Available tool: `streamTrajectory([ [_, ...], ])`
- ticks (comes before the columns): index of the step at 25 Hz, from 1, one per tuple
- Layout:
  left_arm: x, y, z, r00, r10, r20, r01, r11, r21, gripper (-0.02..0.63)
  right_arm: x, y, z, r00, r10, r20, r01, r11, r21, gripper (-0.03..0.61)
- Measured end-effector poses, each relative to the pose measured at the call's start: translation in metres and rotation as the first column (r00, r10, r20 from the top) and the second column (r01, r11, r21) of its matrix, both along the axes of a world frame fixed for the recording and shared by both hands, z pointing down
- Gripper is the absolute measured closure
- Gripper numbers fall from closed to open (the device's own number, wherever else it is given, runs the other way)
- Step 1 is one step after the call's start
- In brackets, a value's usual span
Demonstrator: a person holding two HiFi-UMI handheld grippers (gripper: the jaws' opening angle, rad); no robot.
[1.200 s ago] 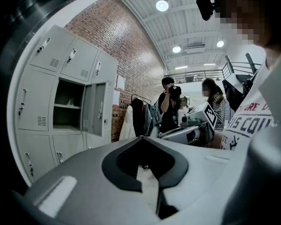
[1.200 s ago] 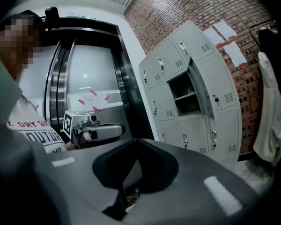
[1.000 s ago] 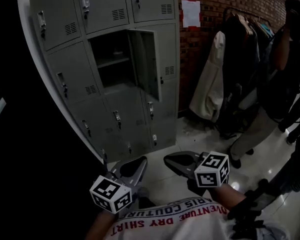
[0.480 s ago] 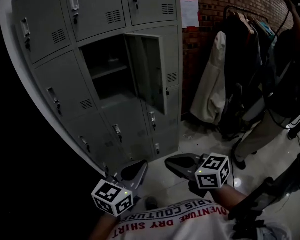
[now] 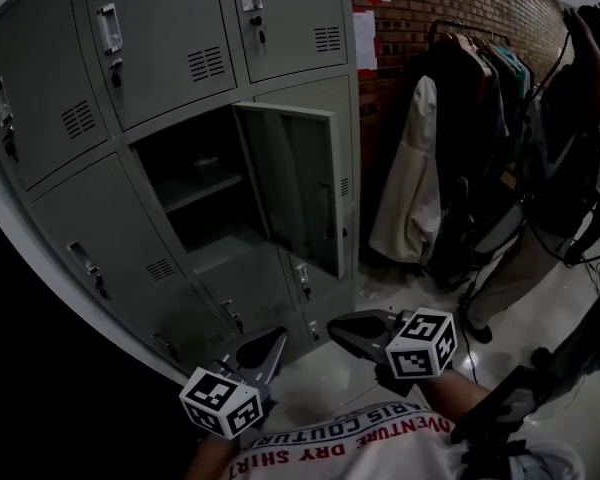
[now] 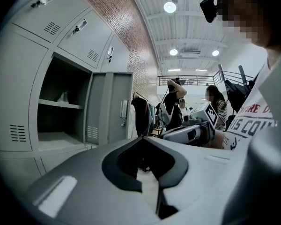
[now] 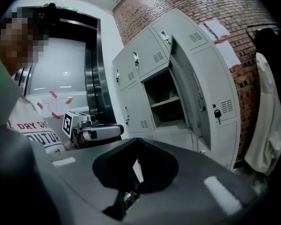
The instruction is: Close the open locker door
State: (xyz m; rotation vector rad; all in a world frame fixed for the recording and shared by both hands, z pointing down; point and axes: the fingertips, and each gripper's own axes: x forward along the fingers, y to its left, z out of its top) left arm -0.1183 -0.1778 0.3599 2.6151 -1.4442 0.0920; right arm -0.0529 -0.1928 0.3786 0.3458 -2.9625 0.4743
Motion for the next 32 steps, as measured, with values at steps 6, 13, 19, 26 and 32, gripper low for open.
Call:
streamTrajectory([
  [6, -0.023, -0.041, -0.01, 0.999, 0.041, 0.009, -0.041, 0.999, 0.018, 0.611, -0.012, -0.049, -0.012, 0.996, 0.085, 0.005, -0.085, 0.995, 0.049, 0.581],
  [13, -0.036, -0.067, -0.007, 0.997, 0.074, 0.019, -0.075, 0.997, 0.016, 0.611, 0.011, -0.119, -0.026, 0.966, 0.256, -0.025, -0.25, 0.957, 0.149, 0.581],
  [19, -0.052, -0.079, -0.005, 0.997, 0.072, 0.017, -0.072, 0.997, 0.009, 0.611, 0.034, -0.18, -0.049, 0.924, 0.382, -0.015, -0.372, 0.906, 0.201, 0.581],
  [26, -0.081, -0.087, 0.002, 0.999, 0.049, 0.008, -0.049, 0.999, -0.001, 0.61, 0.04, -0.238, -0.071, 0.878, 0.479, -0.003, -0.465, 0.854, 0.234, 0.581],
  [32, -0.099, -0.087, 0.004, 0.999, 0.036, 0.001, -0.036, 0.999, 0.002, 0.609, 0.021, -0.242, -0.075, 0.882, 0.472, -0.016, -0.452, 0.853, 0.261, 0.584],
])
